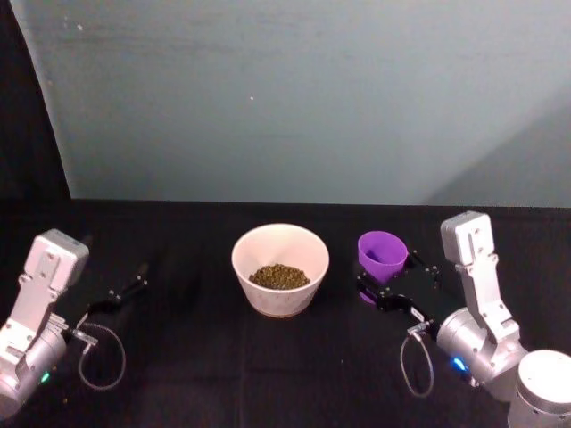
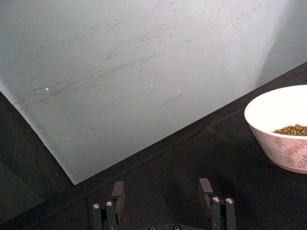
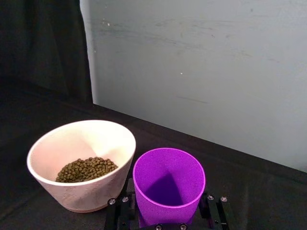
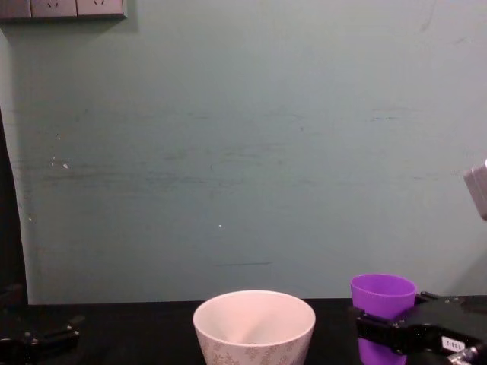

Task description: Pick up the cup and pour the mung beans from the cup into the bowl.

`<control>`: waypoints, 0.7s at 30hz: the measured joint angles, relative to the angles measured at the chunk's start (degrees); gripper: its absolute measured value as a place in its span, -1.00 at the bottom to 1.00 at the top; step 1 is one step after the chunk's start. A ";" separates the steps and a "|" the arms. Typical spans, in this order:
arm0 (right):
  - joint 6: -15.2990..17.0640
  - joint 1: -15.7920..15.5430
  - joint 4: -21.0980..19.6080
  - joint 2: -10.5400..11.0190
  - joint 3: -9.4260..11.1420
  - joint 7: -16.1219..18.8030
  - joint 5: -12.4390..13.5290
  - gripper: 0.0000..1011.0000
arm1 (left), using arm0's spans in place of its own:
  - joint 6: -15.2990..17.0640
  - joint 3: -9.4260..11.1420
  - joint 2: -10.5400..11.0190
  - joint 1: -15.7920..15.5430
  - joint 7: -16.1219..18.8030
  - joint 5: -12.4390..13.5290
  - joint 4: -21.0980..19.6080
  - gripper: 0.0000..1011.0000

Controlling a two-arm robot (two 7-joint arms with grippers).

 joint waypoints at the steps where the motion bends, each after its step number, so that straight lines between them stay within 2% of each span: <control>1: -1.32 0.51 1.47 -0.01 -0.01 -0.16 0.48 0.45 | 0.00 0.00 0.00 0.00 0.00 0.00 0.00 1.00; 6: -4.37 2.41 5.43 0.06 -0.12 -0.49 1.70 0.45 | 0.00 0.00 0.00 0.00 0.00 0.00 0.00 1.00; 11: -6.99 5.64 10.31 0.40 -0.39 -0.41 3.19 0.45 | 0.00 0.00 0.00 0.00 0.00 0.00 0.00 1.00; 21: -8.33 10.22 17.24 0.75 -1.95 -0.08 4.35 0.45 | 0.00 0.00 0.00 0.00 0.00 0.00 0.00 1.00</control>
